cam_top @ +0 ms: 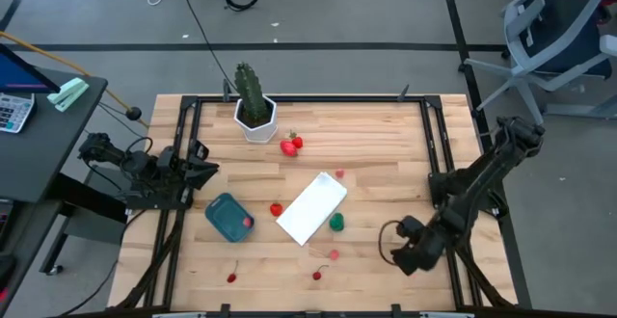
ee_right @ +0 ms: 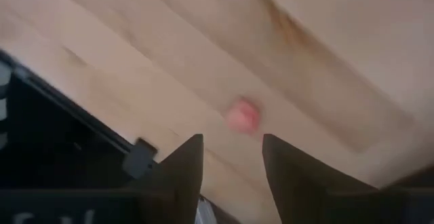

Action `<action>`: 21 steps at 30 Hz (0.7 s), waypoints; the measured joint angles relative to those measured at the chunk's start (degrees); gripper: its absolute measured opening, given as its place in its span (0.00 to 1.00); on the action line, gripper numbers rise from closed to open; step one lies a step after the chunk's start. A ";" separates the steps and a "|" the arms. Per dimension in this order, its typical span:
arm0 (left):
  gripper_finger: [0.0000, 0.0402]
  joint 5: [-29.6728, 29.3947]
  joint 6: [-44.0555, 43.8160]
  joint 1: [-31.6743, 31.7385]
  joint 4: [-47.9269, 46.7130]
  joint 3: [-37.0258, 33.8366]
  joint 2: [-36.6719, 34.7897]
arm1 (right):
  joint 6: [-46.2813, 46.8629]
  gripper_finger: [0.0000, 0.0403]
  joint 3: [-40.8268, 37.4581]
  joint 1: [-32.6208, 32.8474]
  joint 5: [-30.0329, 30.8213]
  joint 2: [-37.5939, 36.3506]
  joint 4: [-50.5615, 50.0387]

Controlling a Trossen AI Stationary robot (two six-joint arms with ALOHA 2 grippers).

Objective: Pick and placing Produce into tupperware
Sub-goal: Put the peach into the blue bin

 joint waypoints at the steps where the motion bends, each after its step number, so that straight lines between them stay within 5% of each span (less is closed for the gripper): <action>1: 0.13 0.01 -0.17 0.00 -0.13 0.00 0.00 | 2.41 0.39 0.00 1.17 -0.19 0.90 0.21; 21: 0.13 0.01 -1.24 0.00 -0.13 0.00 0.00 | 9.76 0.39 0.07 4.47 -0.36 13.27 6.71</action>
